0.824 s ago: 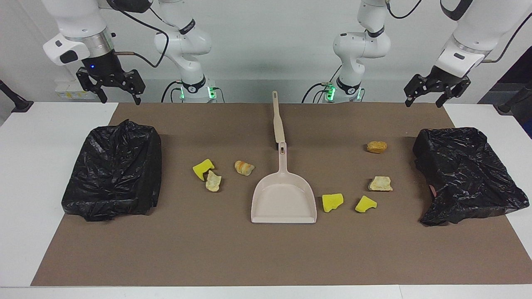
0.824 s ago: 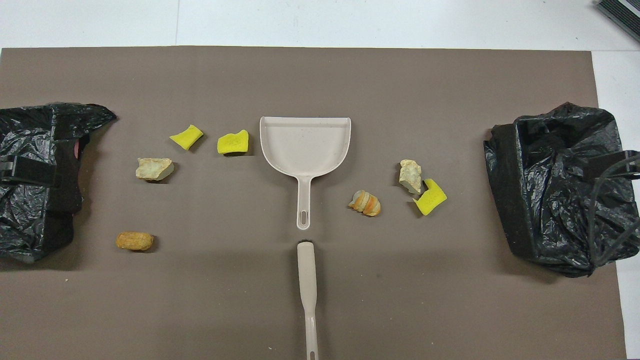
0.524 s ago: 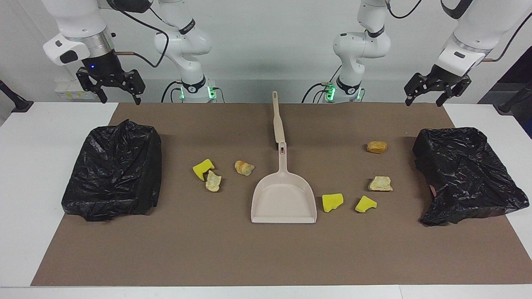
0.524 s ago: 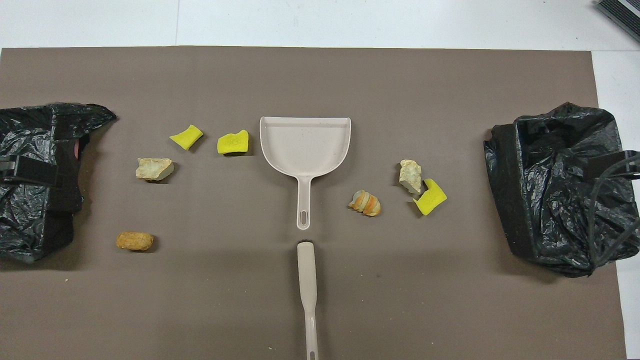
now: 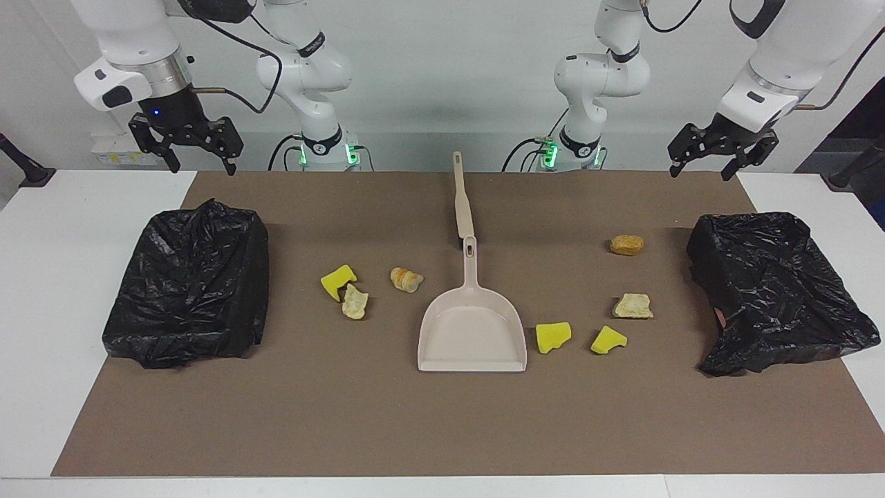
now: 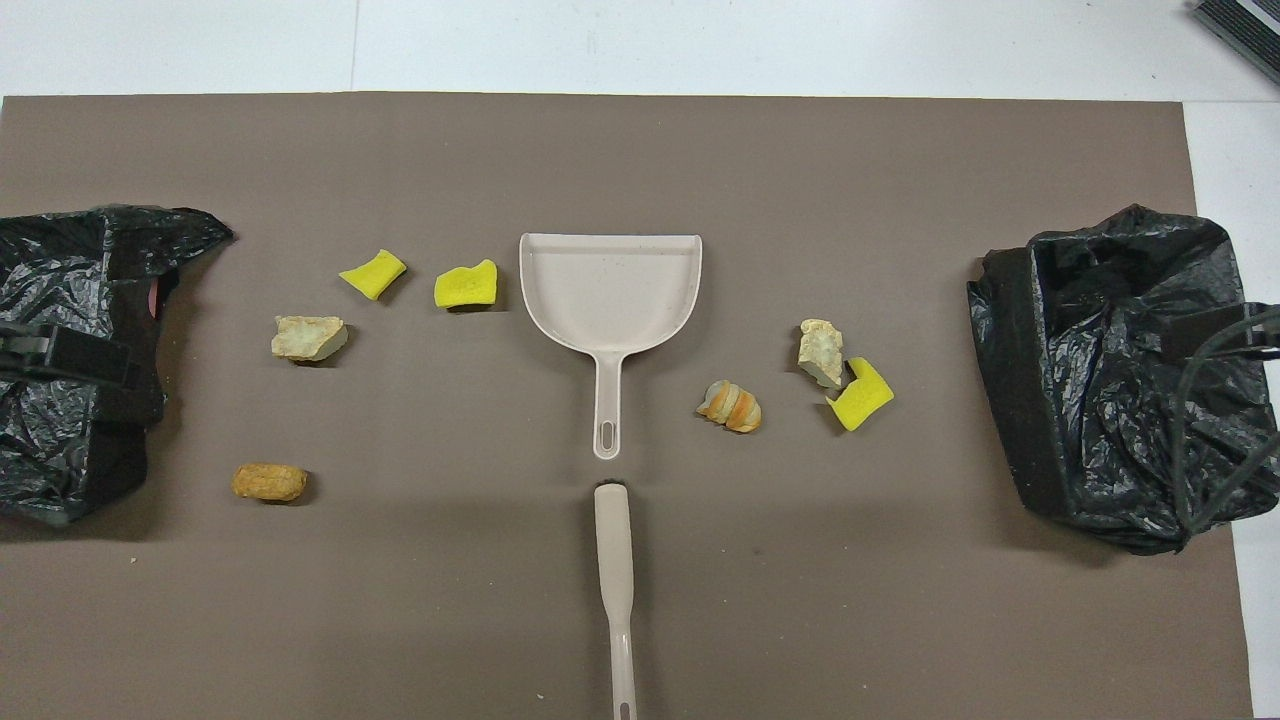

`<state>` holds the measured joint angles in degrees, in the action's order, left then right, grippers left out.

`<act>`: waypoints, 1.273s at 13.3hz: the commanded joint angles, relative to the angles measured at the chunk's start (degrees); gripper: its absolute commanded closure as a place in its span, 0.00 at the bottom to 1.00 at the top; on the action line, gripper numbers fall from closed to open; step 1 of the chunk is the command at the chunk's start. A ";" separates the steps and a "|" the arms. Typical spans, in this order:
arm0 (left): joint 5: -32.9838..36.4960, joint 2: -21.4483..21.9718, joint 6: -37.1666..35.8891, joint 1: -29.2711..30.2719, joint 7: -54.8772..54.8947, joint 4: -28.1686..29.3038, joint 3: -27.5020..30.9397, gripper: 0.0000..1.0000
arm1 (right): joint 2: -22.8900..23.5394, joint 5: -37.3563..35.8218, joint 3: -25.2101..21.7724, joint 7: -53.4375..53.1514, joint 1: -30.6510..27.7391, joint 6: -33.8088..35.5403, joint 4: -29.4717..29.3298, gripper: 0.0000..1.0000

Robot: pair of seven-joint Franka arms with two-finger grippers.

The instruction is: Sweep and dump trash in bin

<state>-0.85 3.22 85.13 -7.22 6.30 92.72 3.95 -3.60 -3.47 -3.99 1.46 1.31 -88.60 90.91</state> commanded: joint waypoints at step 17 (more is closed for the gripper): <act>-1.88 11.65 25.60 -40.40 -32.92 37.78 -0.44 0.00 | 5.70 2.24 0.65 -15.16 14.95 -12.90 6.38 0.00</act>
<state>-1.99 15.35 106.75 -44.88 -24.18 126.86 2.39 1.03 -2.57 -3.04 -11.23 15.16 -99.16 96.49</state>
